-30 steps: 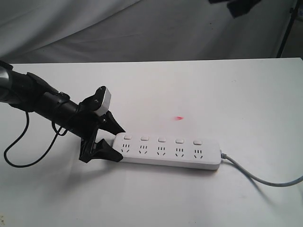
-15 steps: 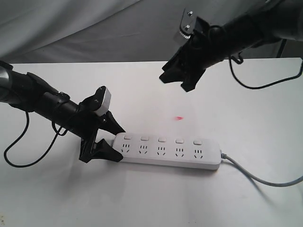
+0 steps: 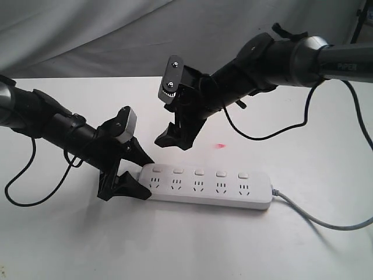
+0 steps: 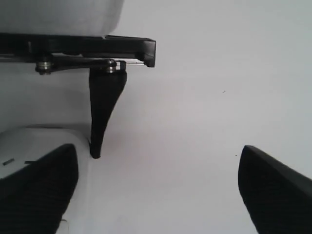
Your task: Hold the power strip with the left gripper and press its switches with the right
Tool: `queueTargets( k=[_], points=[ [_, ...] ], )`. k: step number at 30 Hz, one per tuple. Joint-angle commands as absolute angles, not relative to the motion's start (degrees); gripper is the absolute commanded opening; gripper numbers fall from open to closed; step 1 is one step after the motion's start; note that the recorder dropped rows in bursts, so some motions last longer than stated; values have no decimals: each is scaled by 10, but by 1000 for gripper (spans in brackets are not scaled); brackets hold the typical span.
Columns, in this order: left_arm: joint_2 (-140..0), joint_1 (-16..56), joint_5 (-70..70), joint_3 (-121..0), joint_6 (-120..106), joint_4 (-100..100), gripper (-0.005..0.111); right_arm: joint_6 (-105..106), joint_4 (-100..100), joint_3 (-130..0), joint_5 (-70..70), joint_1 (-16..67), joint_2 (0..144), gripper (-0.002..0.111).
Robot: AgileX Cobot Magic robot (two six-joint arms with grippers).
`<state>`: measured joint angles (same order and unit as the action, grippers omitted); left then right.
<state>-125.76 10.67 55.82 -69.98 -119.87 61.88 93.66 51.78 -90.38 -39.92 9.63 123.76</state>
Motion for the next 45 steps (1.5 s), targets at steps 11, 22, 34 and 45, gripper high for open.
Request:
queueTargets(
  k=[11,22,34,45],
  points=[
    [-1256,109,539,-703,-1200,621,3,965,533,-905,-392,100,1281,77],
    [-1256,109,539,-703,-1200,621,3,1036,605,-905,-423,100,1284,77],
    [-1256,109,539,-703,-1200,621,3,1050,617,-905,-442,100,1289,77],
    [-1256,109,539,-703,-1200,621,3,1063,623,-905,-438,101,1323,77]
  ],
)
